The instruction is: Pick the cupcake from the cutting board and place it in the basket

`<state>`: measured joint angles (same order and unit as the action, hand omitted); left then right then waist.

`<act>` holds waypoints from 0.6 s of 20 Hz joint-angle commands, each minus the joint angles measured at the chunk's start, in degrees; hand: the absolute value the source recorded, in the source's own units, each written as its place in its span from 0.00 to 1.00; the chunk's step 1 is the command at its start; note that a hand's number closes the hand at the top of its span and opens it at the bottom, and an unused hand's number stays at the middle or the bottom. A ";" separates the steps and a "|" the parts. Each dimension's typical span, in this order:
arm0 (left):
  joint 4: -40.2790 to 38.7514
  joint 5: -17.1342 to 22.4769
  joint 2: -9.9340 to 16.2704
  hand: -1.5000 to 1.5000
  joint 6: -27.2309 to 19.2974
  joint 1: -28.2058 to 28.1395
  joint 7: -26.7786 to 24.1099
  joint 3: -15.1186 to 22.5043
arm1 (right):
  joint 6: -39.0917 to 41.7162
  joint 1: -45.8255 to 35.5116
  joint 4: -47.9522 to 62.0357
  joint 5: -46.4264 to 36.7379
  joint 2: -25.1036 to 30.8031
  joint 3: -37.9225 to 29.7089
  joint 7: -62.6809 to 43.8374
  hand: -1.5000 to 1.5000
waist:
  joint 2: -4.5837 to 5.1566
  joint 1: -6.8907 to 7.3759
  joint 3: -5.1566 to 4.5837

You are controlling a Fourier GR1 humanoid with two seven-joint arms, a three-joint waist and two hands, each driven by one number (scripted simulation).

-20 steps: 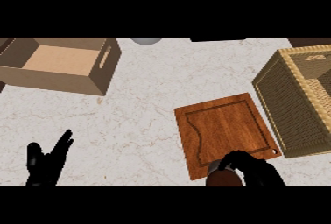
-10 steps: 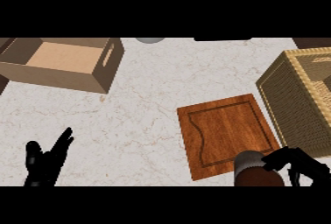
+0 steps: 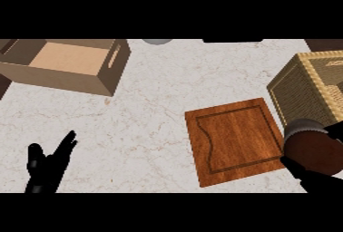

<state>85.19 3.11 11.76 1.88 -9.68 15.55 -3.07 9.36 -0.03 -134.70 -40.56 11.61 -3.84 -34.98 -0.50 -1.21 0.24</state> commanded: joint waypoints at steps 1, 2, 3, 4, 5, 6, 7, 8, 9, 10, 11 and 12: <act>-0.99 -0.64 -1.21 0.50 -0.44 -1.43 0.78 1.09 | 6.66 -7.08 -5.75 15.31 2.49 -10.83 -7.23 1.00 | 0.11 0.08 -0.30; -2.94 -0.81 -1.15 0.50 -0.46 0.32 0.17 0.72 | 8.30 -8.03 -5.92 17.25 2.96 -12.42 -8.33 1.00 | 0.13 -0.49 -0.32; -3.84 -1.26 -1.72 0.50 -2.06 2.72 1.65 0.37 | 9.27 -10.62 -2.65 19.29 3.94 -14.49 -8.18 1.00 | 0.29 -0.33 -0.29; -0.99 -0.80 -1.05 0.50 0.11 -2.71 -0.51 1.07 | 9.91 -13.03 -0.10 21.25 6.01 -18.88 -8.62 1.00 | 0.10 0.47 -0.26; -0.47 0.26 -0.17 0.50 -0.39 1.46 3.45 -0.38 | 10.72 -14.97 4.91 24.29 8.78 -22.87 -6.32 1.00 | 0.28 0.32 -0.20; -1.06 -1.17 -1.13 0.50 -0.74 0.29 3.09 1.27 | 12.43 -16.95 5.06 27.29 10.79 -25.16 -8.82 1.00 | 0.21 0.21 -0.24; -2.76 -0.80 -0.87 0.50 -0.36 1.01 0.83 0.17 | 13.47 -19.35 9.84 28.83 14.71 -27.52 -6.57 1.00 | 0.38 0.69 -0.26; -3.96 -2.51 -3.20 0.50 -1.87 1.86 0.38 2.23 | 14.25 -21.07 12.23 29.85 16.50 -28.47 -8.23 1.00 | 0.43 0.71 -0.28; -5.03 -0.95 -0.66 0.50 1.39 0.14 -2.55 0.42 | 14.10 -20.15 16.53 31.20 18.06 -31.50 -3.08 1.00 | 0.47 0.91 -0.25; 1.79 0.14 -0.28 0.50 0.77 2.47 6.50 0.92 | 14.00 -23.04 18.08 30.04 19.36 -29.89 -6.38 1.00 | 0.45 1.32 -0.23; -3.27 -1.49 -2.63 0.50 -0.10 0.75 -0.26 1.69 | 13.92 -20.46 22.10 30.95 19.12 -31.72 0.55 1.00 | 0.54 1.23 -0.23; -1.58 -2.35 -1.98 0.50 -0.30 -0.40 1.30 2.04 | 13.70 -21.86 24.69 30.23 20.72 -31.97 1.32 1.00 | 0.55 1.46 -0.22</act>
<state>84.81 1.68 10.84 1.54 -8.43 16.06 -2.33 21.90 -19.01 -118.92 -13.64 27.54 -31.14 -38.15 -0.33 -0.24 0.30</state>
